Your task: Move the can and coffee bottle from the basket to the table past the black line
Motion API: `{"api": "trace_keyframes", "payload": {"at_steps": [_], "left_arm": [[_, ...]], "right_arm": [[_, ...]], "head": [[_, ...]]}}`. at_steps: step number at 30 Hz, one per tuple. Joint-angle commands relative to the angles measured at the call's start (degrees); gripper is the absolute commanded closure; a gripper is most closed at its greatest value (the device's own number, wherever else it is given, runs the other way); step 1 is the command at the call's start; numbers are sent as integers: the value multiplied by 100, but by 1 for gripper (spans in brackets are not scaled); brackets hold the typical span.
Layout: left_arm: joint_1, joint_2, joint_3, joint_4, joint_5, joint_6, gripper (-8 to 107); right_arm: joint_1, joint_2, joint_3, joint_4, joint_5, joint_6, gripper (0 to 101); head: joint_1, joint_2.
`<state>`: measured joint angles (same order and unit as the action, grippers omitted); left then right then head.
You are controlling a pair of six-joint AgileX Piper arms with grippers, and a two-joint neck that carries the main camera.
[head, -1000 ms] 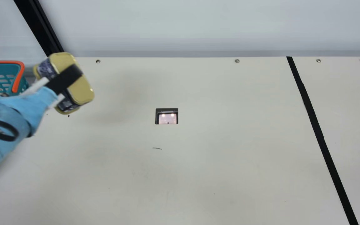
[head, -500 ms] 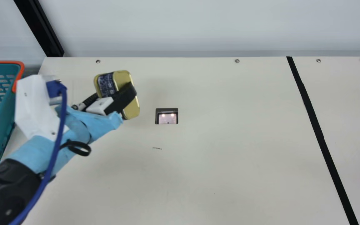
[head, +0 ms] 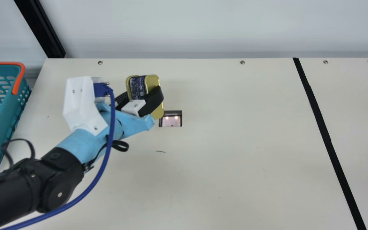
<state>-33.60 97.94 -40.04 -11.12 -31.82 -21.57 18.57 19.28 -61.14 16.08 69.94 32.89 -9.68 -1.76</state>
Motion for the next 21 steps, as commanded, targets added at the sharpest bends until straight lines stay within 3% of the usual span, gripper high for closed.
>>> {"api": "trace_keyframes", "payload": {"at_steps": [1,21], "left_arm": [[-16,208,-155,25,-36,39,89],[-101,1407,-1631,-1,115,636,89]], "right_arm": [[0,0,0,0,0,0,0],[0,0,0,0,0,0,0]], "head": [[-38,-4],[-38,-4]]}}
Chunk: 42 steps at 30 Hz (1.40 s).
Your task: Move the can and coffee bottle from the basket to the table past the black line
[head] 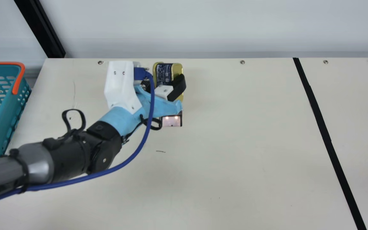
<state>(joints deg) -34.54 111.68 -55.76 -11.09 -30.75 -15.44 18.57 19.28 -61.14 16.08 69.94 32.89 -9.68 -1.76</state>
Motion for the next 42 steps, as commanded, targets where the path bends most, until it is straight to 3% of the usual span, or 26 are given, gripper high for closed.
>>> {"api": "trace_keyframes", "payload": {"at_steps": [1,11,20,26,33,42], "left_arm": [[-9,72,-113,-7,21,50,89],[-50,336,-343,-40,-35,210,89],[-79,338,-41,-133,-537,252,89],[-69,-55,193,-95,-606,289,89],[67,-865,204,-45,98,502,89],[439,-1894,-214,-291,1766,1053,89]], "right_arm": [[0,0,0,0,0,0,0],[0,0,0,0,0,0,0],[0,0,0,0,0,0,0],[0,0,0,0,0,0,0],[0,0,0,0,0,0,0],[0,0,0,0,0,0,0]], "head": [[-38,-4],[-38,-4],[-38,-4],[-38,-4],[-38,-4],[-38,-4]]}}
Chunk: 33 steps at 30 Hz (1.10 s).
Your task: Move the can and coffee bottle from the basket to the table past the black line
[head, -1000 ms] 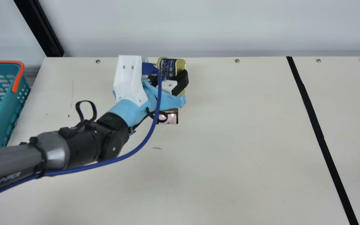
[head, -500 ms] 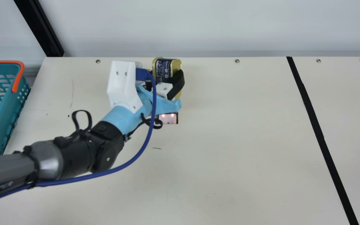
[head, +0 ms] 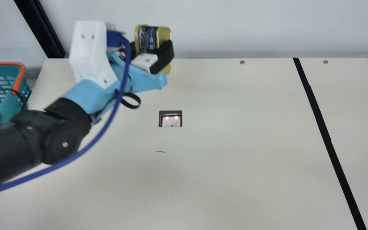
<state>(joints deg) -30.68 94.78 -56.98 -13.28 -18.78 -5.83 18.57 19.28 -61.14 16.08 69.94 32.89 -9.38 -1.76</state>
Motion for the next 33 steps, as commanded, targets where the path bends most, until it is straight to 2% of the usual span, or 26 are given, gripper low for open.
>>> {"api": "trace_keyframes", "payload": {"at_steps": [1,5,9,13,19,26,33], "left_arm": [[106,-290,-161,-152,807,180,89],[401,-599,-388,-354,1954,610,89],[658,-850,-652,-111,3278,892,89],[588,-1015,-1043,310,4729,1099,89],[465,-1036,-1537,245,6519,2147,89],[482,-896,-1807,149,7687,3261,89],[256,-793,-1637,63,8033,4273,89]], "right_arm": [[0,0,0,0,0,0,0],[0,0,0,0,0,0,0],[0,0,0,0,0,0,0],[0,0,0,0,0,0,0],[0,0,0,0,0,0,0],[0,0,0,0,0,0,0],[0,0,0,0,0,0,0]], "head": [[-68,-4],[-68,-4],[-68,-4],[-68,-4],[-68,-4],[-68,-4],[-68,-4]]}}
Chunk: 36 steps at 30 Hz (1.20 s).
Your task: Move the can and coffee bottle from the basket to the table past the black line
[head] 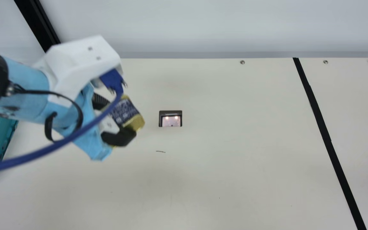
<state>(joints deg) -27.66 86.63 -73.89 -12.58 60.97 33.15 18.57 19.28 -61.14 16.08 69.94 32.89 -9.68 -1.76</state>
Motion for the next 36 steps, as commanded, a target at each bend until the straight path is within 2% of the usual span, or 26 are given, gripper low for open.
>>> {"api": "trace_keyframes", "payload": {"at_steps": [1,16,31,32,33,36], "left_arm": [[-93,40,101,-26,42,499,89],[-913,651,857,-214,-858,1647,89],[-1308,1250,1056,-453,-1502,2031,89],[-1316,1262,1067,-478,-1532,2065,52],[-1324,1267,1079,-504,-1569,2095,9],[-1332,1244,1114,-593,-1648,2175,9]], "right_arm": [[0,0,0,0,0,0,0],[0,0,0,0,0,0,0],[0,0,0,0,0,0,0],[0,0,0,0,0,0,0],[0,0,0,0,0,0,0],[0,0,0,0,0,0,0]], "head": [[-38,-4],[-38,-4],[-38,-4],[-38,-4],[-38,-4],[-38,-4]]}}
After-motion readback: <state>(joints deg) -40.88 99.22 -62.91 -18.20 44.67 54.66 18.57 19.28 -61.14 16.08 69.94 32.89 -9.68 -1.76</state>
